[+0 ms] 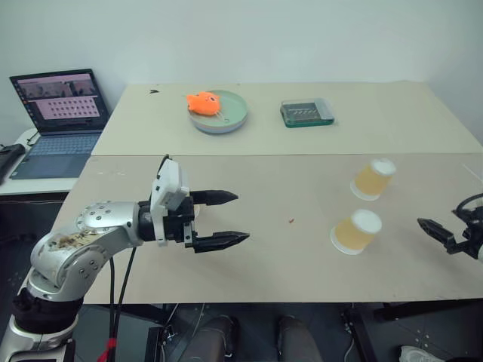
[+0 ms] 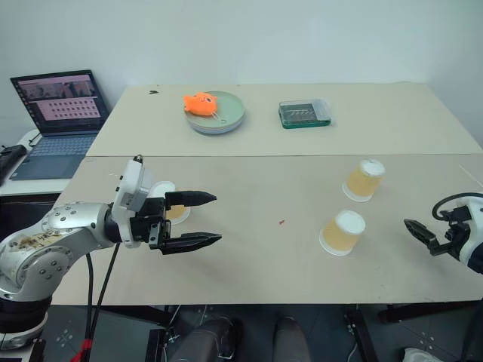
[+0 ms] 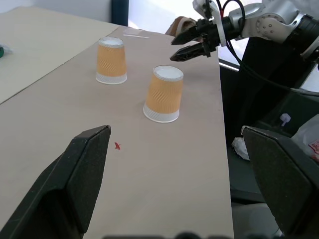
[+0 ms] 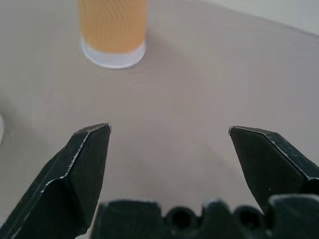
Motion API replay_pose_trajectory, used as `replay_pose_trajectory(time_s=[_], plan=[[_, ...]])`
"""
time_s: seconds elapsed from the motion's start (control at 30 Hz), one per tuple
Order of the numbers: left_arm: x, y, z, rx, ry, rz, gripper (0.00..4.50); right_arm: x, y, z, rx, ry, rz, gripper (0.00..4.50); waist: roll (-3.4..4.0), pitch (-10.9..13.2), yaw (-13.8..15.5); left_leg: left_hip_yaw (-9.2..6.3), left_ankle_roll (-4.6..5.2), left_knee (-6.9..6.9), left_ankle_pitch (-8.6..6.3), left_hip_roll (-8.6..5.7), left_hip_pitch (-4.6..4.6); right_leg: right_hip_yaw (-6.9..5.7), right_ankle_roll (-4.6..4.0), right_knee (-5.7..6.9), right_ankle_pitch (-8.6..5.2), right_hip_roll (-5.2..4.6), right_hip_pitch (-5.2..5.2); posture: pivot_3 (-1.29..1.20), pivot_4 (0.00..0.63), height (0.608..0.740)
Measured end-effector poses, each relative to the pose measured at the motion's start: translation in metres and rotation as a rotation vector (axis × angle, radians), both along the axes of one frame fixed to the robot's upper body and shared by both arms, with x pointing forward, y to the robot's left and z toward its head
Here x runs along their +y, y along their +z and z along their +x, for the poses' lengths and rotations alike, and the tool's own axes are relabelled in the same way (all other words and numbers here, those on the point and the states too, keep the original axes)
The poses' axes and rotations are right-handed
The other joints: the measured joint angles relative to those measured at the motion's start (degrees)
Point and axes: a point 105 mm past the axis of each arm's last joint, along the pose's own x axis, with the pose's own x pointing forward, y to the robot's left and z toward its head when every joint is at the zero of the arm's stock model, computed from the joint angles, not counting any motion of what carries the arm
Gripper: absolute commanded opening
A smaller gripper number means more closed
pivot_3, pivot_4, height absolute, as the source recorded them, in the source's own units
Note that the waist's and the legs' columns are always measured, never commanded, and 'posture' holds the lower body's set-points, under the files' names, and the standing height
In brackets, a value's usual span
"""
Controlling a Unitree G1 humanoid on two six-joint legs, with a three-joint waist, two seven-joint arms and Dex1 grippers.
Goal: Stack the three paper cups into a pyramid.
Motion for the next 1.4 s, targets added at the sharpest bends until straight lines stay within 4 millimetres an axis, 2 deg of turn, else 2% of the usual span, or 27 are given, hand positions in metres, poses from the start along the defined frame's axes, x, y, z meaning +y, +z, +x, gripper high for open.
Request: replay_pose_trajectory(time_s=[0.07, 0.17, 0.3, 0.47, 0.53, 0.7, 1.13, 1.33, 1.4], plan=[[0.000, -0.002, 0.001, -0.001, 0.008, 0.007, 4.48, 0.017, 0.001, -0.008, 0.037, 0.117, 0.072, 4.50, -0.20, 0.1, -0.4, 0.02, -0.06, 0.01, -0.07, 0.08, 0.05, 0.03, 0.05, -0.06, -0.03, 0.04, 0.03, 0.00, 0.150, 0.730], [-0.003, -0.005, 0.000, 0.004, -0.011, 0.009, 4.48, 0.044, 0.015, -0.001, -0.005, 0.249, 0.101, 4.50, -0.26, 0.1, -1.6, 0.04, -0.09, 0.02, -0.09, 0.09, 0.07, 0.11, 0.16, -0.24, 0.14, -0.16, 0.14, 0.00, 0.150, 0.730], [-0.002, -0.006, 0.001, -0.007, -0.005, 0.021, 4.48, 0.063, 0.020, 0.013, -0.044, 0.313, 0.108, 4.50, -0.37, 0.2, -1.2, 0.03, -0.10, 0.02, -0.08, 0.07, 0.04, -0.05, 0.13, -0.24, 0.18, -0.38, 0.16, 0.00, 0.150, 0.730], [-0.002, -0.005, 0.002, -0.012, -0.002, 0.020, 4.48, 0.072, 0.009, 0.019, -0.026, 0.325, 0.110, 4.50, -0.36, 0.2, -0.1, 0.03, -0.10, 0.03, -0.07, 0.02, -0.06, -0.10, 0.12, -0.31, 0.21, -0.15, 0.01, 0.00, 0.150, 0.730], [-0.002, -0.005, 0.002, -0.012, -0.002, 0.020, 4.48, 0.073, 0.008, 0.021, -0.026, 0.329, 0.097, 4.50, -0.36, 0.2, 0.0, 0.02, -0.07, 0.02, -0.09, 0.01, -0.08, -0.08, -0.18, -0.40, 0.39, -0.09, 0.02, 0.00, 0.150, 0.730], [-0.002, -0.005, 0.002, -0.013, 0.002, 0.019, 4.48, 0.075, 0.011, 0.030, -0.066, 0.326, 0.073, 4.50, -0.36, 0.2, 0.1, 0.02, 0.02, 0.03, -0.15, 0.02, -0.13, -0.07, -0.20, -0.59, 0.44, -0.03, 0.05, 0.00, 0.150, 0.730], [0.000, -0.005, 0.004, -0.016, 0.026, 0.027, 4.48, 0.100, 0.008, 0.053, -0.101, 0.375, 0.060, 4.50, -0.36, 0.2, -0.1, 0.02, -0.05, 0.07, -0.10, 0.06, -0.10, -0.06, -0.22, -0.56, 0.55, 0.04, 0.05, 0.00, 0.150, 0.730], [0.001, -0.005, 0.003, -0.021, 0.021, 0.045, 4.48, 0.103, 0.009, 0.056, -0.105, 0.379, 0.052, 4.50, -0.35, 0.2, 0.0, 0.02, -0.05, 0.07, -0.10, 0.05, -0.10, -0.05, -0.24, -0.56, 0.56, 0.05, 0.04, 0.00, 0.150, 0.730], [0.001, -0.005, 0.002, -0.023, 0.018, 0.046, 4.50, 0.103, 0.009, 0.056, -0.105, 0.379, 0.051, 3.99, -0.35, 0.2, 0.0, 0.02, -0.05, 0.07, -0.10, 0.05, -0.10, -0.05, -0.24, -0.56, 0.56, 0.05, 0.05, 0.00, 0.150, 0.730]])
